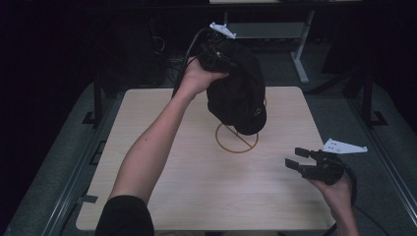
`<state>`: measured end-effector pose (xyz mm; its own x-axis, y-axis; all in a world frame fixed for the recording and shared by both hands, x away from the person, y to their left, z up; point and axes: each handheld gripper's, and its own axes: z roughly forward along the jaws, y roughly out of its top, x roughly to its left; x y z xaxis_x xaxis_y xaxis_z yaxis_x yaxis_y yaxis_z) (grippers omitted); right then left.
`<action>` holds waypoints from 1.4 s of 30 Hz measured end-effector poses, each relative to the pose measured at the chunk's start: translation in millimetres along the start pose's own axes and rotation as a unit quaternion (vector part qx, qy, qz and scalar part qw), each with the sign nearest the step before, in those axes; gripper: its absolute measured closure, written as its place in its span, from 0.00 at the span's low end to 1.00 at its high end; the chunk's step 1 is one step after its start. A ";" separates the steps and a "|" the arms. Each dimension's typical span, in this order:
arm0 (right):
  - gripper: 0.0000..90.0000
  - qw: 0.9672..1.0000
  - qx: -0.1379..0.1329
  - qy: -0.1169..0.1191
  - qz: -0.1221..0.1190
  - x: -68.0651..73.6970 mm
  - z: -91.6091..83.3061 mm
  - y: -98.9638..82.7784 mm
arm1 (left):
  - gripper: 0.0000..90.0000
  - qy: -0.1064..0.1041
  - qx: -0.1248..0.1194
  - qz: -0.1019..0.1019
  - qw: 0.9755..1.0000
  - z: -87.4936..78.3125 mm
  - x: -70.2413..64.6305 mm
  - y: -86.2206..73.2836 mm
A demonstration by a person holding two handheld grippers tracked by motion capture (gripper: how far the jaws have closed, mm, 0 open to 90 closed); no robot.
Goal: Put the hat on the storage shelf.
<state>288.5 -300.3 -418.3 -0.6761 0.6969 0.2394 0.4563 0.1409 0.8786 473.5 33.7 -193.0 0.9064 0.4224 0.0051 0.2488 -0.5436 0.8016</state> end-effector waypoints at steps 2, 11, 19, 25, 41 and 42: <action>0.34 1.000 0.001 0.001 0.001 -0.1 0.2 -0.5 | 0.92 0.001 0.010 -0.003 1.000 7.1 0.3 1.0; 0.34 1.000 0.004 0.004 -0.002 0.0 1.6 -1.7 | 0.91 0.005 0.026 -0.011 1.000 29.4 -3.5 11.9; 0.34 1.000 0.002 0.006 -0.001 -1.3 1.1 -2.5 | 0.69 0.015 0.021 -0.034 0.999 46.9 -4.5 16.1; 0.34 1.000 0.003 0.006 0.004 -1.4 -0.9 -3.7 | 0.64 0.025 0.033 -0.032 0.999 59.1 -8.2 16.2; 0.31 1.000 0.007 -0.002 0.003 0.1 1.7 -3.8 | 0.56 0.027 0.024 -0.037 0.999 34.2 -5.0 7.5; 0.30 1.000 0.008 -0.002 0.002 0.4 2.7 -3.9 | 0.55 0.030 0.024 -0.035 0.999 31.5 -4.6 5.8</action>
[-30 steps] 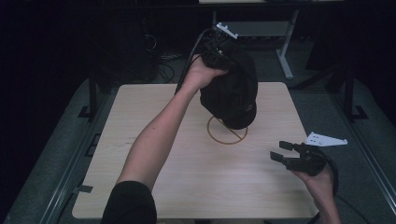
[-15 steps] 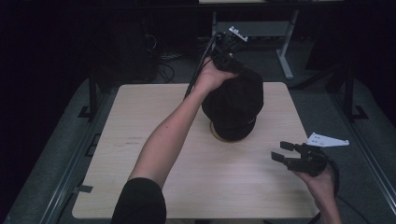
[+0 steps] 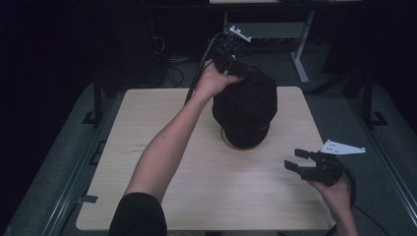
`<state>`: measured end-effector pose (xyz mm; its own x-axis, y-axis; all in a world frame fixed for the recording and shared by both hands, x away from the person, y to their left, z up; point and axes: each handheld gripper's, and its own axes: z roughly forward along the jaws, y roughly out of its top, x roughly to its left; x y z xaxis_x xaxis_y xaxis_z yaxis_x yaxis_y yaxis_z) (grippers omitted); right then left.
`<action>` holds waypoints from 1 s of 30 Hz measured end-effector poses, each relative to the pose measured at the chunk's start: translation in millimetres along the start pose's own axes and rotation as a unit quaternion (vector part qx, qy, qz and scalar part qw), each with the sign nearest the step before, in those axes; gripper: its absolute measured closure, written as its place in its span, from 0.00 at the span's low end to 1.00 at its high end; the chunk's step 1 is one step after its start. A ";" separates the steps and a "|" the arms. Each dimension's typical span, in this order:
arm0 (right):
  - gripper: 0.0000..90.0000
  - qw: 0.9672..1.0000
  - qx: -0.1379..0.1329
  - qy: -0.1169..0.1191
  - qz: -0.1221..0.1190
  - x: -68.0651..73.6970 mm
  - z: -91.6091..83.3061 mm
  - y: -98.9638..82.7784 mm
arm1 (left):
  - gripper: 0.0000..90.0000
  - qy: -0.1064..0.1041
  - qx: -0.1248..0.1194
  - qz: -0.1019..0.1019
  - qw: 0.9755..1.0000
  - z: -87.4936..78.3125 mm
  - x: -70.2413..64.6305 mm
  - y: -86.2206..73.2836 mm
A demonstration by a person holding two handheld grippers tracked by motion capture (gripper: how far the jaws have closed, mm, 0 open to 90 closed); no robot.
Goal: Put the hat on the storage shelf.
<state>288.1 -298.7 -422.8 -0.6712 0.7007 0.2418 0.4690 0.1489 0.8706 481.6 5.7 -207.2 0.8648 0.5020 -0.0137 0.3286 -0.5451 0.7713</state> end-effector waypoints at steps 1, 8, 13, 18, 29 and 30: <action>0.30 1.000 0.000 0.000 0.000 0.0 0.4 -0.1 | 0.54 0.000 0.000 0.000 1.000 0.0 0.0 0.0; 0.27 1.000 0.002 -0.001 0.000 0.7 2.0 0.0 | 0.50 -0.002 -0.008 -0.016 1.000 -9.9 4.1 -9.1; 0.27 1.000 0.002 -0.010 -0.002 0.9 3.8 0.0 | 0.49 0.000 -0.016 -0.016 1.000 -20.7 4.4 -19.5; 0.25 1.000 0.010 -0.016 -0.001 3.1 7.2 -0.6 | 0.47 0.001 -0.016 -0.019 1.000 -29.5 6.1 -30.3; 0.24 1.000 0.016 -0.026 -0.004 7.9 13.2 -0.7 | 0.43 0.001 -0.025 -0.025 0.999 -48.7 10.8 -57.8; 0.24 1.000 0.011 -0.025 -0.002 9.3 13.5 0.3 | 0.43 -0.003 -0.029 -0.025 0.999 -50.7 9.7 -64.1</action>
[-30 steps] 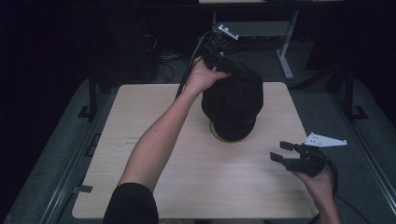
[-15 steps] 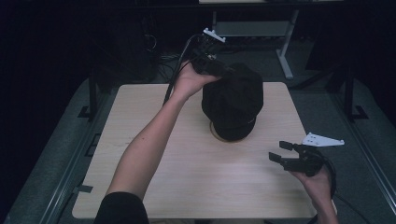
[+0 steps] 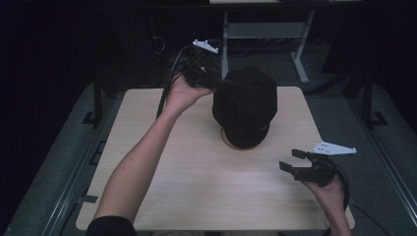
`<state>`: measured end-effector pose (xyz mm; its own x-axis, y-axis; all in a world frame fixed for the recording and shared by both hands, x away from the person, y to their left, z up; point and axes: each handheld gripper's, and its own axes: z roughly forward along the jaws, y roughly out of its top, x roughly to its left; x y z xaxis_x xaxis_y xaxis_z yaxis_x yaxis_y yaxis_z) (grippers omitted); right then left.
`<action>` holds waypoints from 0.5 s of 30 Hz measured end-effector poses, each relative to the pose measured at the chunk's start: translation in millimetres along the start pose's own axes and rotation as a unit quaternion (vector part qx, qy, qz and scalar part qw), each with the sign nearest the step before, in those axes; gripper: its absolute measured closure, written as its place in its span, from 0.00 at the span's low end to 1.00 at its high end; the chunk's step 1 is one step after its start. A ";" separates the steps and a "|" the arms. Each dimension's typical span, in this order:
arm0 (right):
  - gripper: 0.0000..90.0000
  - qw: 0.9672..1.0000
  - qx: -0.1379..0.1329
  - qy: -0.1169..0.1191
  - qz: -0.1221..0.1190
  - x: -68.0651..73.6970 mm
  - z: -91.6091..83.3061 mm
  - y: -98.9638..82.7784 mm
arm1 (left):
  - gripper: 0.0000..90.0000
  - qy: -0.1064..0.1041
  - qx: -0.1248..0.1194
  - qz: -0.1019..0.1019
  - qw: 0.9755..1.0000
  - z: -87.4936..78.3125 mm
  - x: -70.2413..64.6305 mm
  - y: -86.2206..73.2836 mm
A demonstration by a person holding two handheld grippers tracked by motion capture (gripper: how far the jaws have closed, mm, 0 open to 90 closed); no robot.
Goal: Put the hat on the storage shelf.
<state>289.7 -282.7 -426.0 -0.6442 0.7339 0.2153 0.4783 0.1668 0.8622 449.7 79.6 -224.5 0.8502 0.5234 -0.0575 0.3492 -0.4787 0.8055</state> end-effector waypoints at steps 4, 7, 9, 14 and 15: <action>0.24 1.000 0.001 -0.003 -0.004 2.4 1.6 0.9 | 0.42 0.001 0.001 -0.003 1.000 -4.9 -0.5 -14.4; 0.23 1.000 0.006 -0.004 -0.006 3.3 3.1 0.8 | 0.41 0.002 -0.001 -0.004 1.000 -8.4 -0.2 -20.9; 0.23 1.000 0.008 -0.003 -0.006 4.8 4.8 0.9 | 0.41 0.001 -0.006 -0.013 1.000 -14.6 1.1 -29.9; 0.22 1.000 0.009 -0.006 -0.009 7.4 7.1 1.6 | 0.40 0.003 -0.008 -0.017 1.000 -24.9 2.9 -43.3; 0.22 1.000 0.010 -0.007 -0.010 8.0 7.6 1.7 | 0.40 0.006 -0.008 -0.015 1.000 -26.4 3.1 -45.1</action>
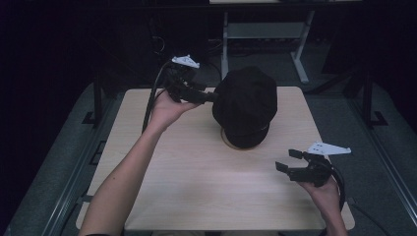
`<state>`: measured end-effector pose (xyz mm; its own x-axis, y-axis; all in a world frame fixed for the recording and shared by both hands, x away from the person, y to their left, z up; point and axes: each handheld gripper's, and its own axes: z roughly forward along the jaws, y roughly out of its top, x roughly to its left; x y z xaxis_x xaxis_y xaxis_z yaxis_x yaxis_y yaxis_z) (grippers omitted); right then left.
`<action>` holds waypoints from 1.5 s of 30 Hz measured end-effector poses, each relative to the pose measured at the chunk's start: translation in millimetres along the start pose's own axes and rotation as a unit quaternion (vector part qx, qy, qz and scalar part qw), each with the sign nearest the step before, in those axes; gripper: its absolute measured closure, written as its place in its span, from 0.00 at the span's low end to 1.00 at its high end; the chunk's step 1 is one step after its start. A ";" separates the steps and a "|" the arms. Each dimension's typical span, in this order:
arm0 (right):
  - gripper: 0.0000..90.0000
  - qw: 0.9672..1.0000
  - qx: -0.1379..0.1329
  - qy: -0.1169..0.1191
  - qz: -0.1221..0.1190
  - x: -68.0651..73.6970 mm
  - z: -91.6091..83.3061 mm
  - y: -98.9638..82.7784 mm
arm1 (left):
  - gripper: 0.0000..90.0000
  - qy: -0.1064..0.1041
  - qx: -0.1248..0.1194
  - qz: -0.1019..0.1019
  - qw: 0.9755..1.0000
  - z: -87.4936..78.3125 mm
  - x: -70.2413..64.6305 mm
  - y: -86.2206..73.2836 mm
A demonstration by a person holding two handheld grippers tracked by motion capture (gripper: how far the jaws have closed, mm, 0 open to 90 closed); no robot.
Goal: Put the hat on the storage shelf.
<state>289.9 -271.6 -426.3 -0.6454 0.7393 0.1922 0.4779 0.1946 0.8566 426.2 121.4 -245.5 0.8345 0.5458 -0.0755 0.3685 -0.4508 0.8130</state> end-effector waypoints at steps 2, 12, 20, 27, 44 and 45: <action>0.22 1.000 0.001 -0.001 0.000 1.3 0.8 0.2 | 0.40 0.002 -0.002 -0.002 1.000 -4.2 0.1 -5.6; 0.21 1.000 0.002 -0.005 -0.002 5.4 2.8 0.7 | 0.39 0.007 -0.006 -0.008 1.000 -20.8 0.3 -27.7; 0.21 1.000 0.005 -0.006 -0.003 9.1 5.4 1.3 | 0.38 0.013 -0.009 -0.015 1.000 -32.4 0.8 -48.1; 0.21 1.000 0.007 -0.009 -0.003 9.6 6.2 0.7 | 0.37 0.010 -0.018 -0.033 0.999 -39.0 -0.4 -71.1; 0.21 1.000 0.019 -0.012 -0.005 11.6 9.5 0.7 | 0.35 0.005 -0.023 -0.044 0.999 -50.0 -9.3 -110.5; 0.22 1.000 0.019 -0.012 -0.004 11.8 9.5 0.7 | 0.35 0.007 -0.024 -0.046 0.999 -50.4 -10.1 -113.6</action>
<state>288.3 -256.6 -428.0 -0.6359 0.7522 0.1729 0.4952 0.2259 0.8389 355.3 202.7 -307.9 0.7923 0.5932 -0.1429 0.4226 -0.3647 0.8297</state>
